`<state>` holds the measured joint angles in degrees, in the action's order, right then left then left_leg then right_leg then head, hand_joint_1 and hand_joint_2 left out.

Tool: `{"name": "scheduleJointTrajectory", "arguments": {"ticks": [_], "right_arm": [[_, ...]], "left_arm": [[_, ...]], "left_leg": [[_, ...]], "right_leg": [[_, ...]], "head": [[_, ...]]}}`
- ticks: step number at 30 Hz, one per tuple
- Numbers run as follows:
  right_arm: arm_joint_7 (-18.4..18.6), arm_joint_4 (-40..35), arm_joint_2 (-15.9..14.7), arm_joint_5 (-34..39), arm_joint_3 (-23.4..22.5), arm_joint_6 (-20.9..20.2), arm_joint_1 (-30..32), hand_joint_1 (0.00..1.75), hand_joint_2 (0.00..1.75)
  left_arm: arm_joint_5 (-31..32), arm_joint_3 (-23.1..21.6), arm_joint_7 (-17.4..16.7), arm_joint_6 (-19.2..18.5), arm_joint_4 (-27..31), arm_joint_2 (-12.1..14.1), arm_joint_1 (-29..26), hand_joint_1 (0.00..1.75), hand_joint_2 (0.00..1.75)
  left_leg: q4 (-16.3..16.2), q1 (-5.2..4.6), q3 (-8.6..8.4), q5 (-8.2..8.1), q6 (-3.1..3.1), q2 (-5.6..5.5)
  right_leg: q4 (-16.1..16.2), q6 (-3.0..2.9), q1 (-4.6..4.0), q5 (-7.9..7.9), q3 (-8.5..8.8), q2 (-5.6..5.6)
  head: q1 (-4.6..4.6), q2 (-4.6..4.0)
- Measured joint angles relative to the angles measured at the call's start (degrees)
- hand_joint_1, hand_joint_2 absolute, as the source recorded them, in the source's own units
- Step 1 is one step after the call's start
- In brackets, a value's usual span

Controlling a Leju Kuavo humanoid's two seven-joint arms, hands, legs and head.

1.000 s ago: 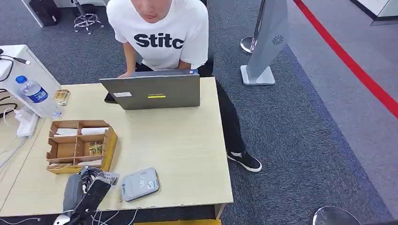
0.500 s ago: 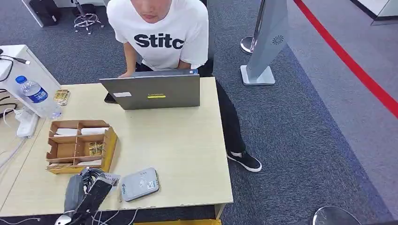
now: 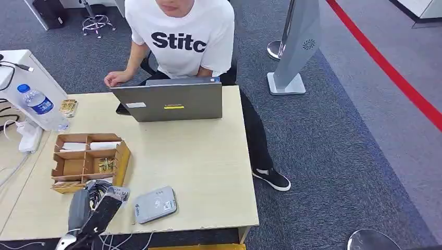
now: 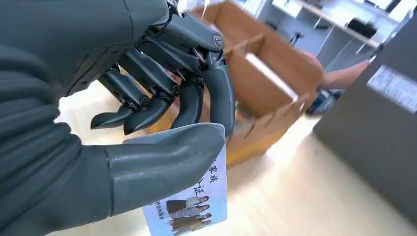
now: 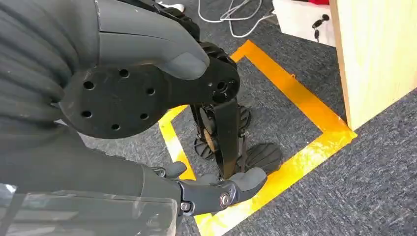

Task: Pass the card to the sensor for recognition and then transmit it.

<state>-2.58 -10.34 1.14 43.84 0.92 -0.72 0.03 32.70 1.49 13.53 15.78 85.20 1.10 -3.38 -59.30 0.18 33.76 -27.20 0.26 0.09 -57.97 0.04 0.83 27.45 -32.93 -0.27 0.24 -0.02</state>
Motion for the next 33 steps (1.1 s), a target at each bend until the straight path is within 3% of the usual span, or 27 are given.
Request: {"name": "scheduleJointTrajectory", "arguments": {"ticks": [9,15,24,30,31,32,33], "right_arm": [[0.17,0.0,-0.15,-2.03,1.31,-1.4,-0.35,0.0,1.75],[0.55,0.0,-0.24,-2.99,2.19,-1.92,-0.74,0.0,1.75],[1.73,0.0,-0.24,-3.96,2.82,-2.03,-0.95,0.0,1.75],[1.73,0.0,-0.24,-3.91,3.19,-1.92,-0.98,0.0,1.75],[1.73,0.0,-0.26,-3.89,3.21,-1.94,-0.99,0.0,1.75],[1.73,0.0,-0.24,-3.74,3.21,-1.94,-1.01,0.0,1.75],[1.73,0.0,-0.24,-3.74,3.21,-1.92,-1.01,0.0,1.75]], "left_arm": [[0.0,2.6,-4.0,-1.27,0.53,7.72,9.53,1.75,1.75],[2.89,2.78,-7.87,-2.8,-3.34,12.98,17.31,1.75,1.75],[8.46,2.75,-11.43,-6.1,-11.07,17.2,24.95,1.75,1.75],[9.79,2.69,-11.5,-6.21,-14.34,18.4,28.08,1.75,1.75],[9.92,2.64,-11.5,-6.21,-14.6,18.4,28.57,1.43,1.75],[10.08,2.6,-11.5,-6.21,-14.88,18.38,29.05,0.8,1.75],[10.16,2.47,-11.5,-6.19,-15.08,18.38,29.42,0.8,1.75]], "left_leg": [[0.01,0.09,0.01,0.16,-0.17,-0.02],[0.01,0.1,0.01,0.2,-0.17,-0.01],[0.0,0.1,0.01,0.23,-0.22,0.03],[0.0,0.1,0.01,0.23,-0.22,0.06],[0.0,0.1,0.02,0.23,-0.22,0.06],[0.0,0.1,0.02,0.23,-0.22,0.06],[0.0,0.09,0.02,0.23,-0.22,0.06]], "right_leg": [[-0.05,-0.14,-0.09,-0.1,-0.01,-0.03],[-0.07,-0.19,-0.1,-0.16,-0.02,-0.03],[-0.07,-0.2,-0.1,-0.18,-0.08,0.04],[-0.06,-0.2,-0.1,-0.18,-0.1,0.09],[-0.06,-0.2,-0.09,-0.18,-0.1,0.09],[-0.06,-0.2,-0.09,-0.18,-0.1,0.09],[-0.06,-0.2,-0.09,-0.18,-0.1,0.09]], "head": [[-0.02,0.0],[0.0,0.02],[0.0,0.0],[0.0,0.0],[0.0,0.0],[0.0,0.0],[0.0,0.0]]}}
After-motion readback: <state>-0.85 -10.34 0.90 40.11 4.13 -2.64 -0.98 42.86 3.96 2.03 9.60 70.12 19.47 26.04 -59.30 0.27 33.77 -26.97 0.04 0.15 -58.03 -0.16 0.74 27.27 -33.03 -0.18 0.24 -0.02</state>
